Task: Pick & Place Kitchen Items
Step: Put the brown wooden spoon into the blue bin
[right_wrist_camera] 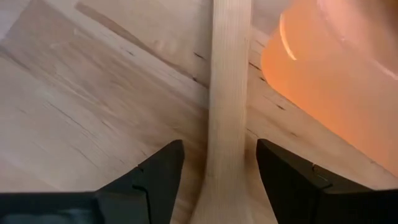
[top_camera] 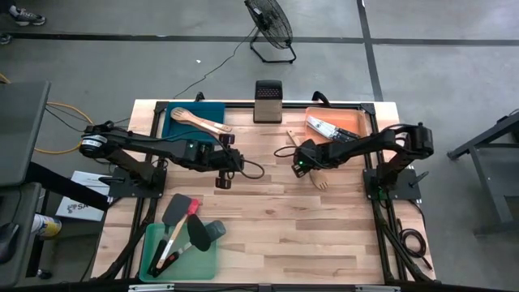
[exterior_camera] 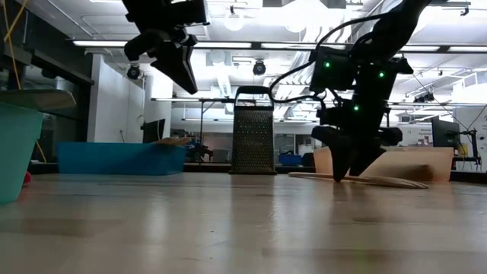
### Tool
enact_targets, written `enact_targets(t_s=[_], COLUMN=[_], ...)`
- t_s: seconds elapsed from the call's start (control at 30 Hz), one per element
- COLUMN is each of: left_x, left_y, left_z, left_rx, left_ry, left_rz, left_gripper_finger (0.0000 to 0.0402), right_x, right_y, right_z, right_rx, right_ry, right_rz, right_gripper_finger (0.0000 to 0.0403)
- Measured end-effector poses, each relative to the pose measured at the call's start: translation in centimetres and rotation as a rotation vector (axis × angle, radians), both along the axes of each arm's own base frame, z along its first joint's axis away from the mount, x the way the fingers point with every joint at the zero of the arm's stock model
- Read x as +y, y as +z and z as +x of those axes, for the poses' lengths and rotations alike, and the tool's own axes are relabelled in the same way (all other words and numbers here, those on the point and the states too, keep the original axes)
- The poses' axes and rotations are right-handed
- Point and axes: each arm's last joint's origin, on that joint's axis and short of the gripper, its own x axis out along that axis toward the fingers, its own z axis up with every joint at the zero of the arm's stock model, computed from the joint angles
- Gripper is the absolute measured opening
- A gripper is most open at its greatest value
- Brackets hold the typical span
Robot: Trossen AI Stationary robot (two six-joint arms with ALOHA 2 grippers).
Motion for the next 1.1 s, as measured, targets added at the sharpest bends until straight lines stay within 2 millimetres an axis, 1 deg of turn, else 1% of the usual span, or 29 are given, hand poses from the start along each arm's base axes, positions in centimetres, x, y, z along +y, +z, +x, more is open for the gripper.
enact_targets(t_s=[0.17,0.3,0.4,0.67,0.77,0.87,1.1], left_x=[0.0,0.0,0.0,-0.1,-0.1,-0.1,-0.1], left_y=[0.0,0.0,0.0,-0.1,-0.1,-0.1,-0.2], left_z=[-0.1,-0.1,-0.1,-0.1,-0.1,-0.1,-0.3], left_rx=[0.008,0.008,0.007,0.011,0.011,0.009,0.028], left_ry=[-0.001,-0.006,-0.005,-0.004,-0.003,0.001,0.014], left_rz=[-0.002,-0.011,-0.013,-0.029,-0.029,-0.033,-0.042], left_gripper_finger=[0.0,0.0,0.0,0.0,0.0,0.0,0.0], right_x=[0.0,-0.1,0.0,0.1,0.2,0.4,1.6], right_y=[-0.1,-0.1,-0.1,-0.2,-0.3,-0.3,-0.1], right_z=[0.2,0.2,0.1,-0.1,-0.1,-0.1,0.3], right_rx=[-0.014,-0.026,-0.024,-0.003,0.0,0.0,-0.022], right_ry=[0.008,0.017,0.021,0.029,0.031,0.04,0.102], right_rz=[0.022,0.087,0.105,0.146,0.152,0.158,0.152], right_gripper_finger=[0.0196,0.0182,0.0161,0.0086,0.0067,0.0066,0.0066])
